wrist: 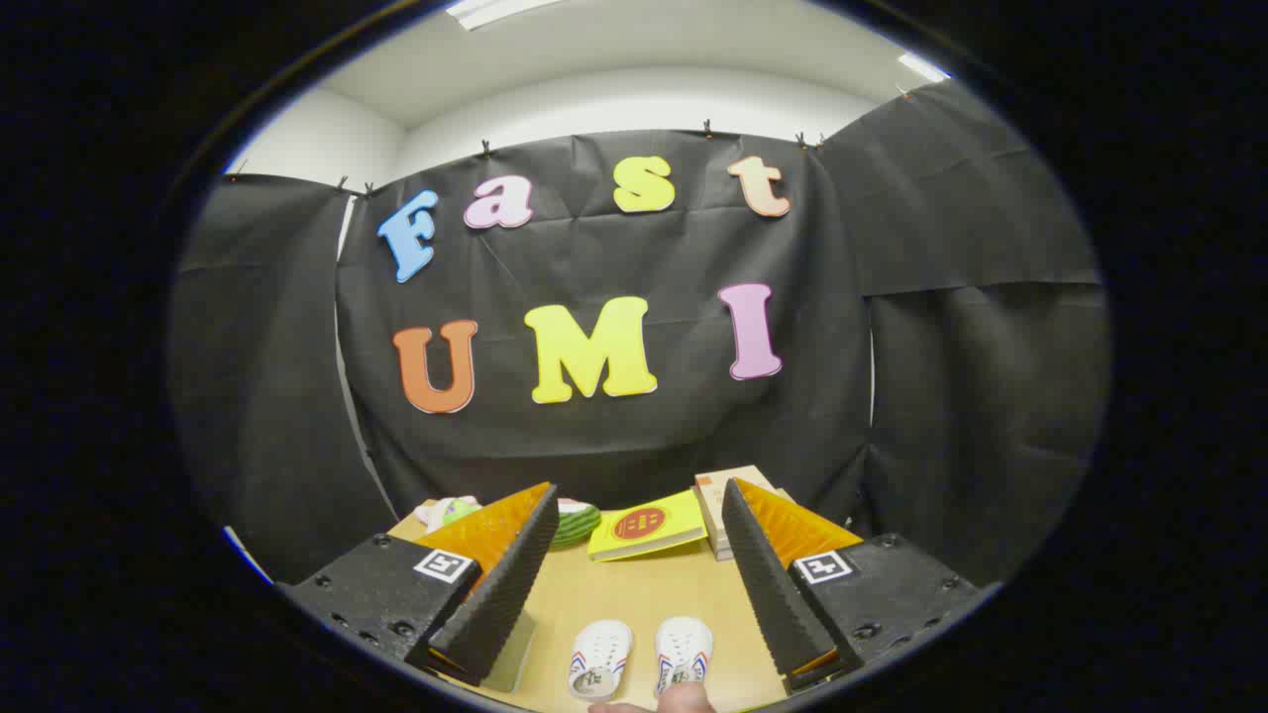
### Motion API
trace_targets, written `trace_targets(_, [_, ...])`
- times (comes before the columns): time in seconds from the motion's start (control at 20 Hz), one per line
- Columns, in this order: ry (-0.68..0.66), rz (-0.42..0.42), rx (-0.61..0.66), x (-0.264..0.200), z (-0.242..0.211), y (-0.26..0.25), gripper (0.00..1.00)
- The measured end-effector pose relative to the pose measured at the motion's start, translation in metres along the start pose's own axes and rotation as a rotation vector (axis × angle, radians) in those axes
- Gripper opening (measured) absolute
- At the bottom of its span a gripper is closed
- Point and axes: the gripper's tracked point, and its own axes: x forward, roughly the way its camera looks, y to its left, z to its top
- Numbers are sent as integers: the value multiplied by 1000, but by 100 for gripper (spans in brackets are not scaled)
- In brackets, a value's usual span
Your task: Open the storage box then place both shoes into the box .Put the left shoe in first, then the right shoe, with the right side of both shoes facing outward in a uniform manner.
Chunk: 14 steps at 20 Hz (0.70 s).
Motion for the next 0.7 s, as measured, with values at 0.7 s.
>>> trace_targets(0.7, [18,-16,6,1,-1,-11,100])
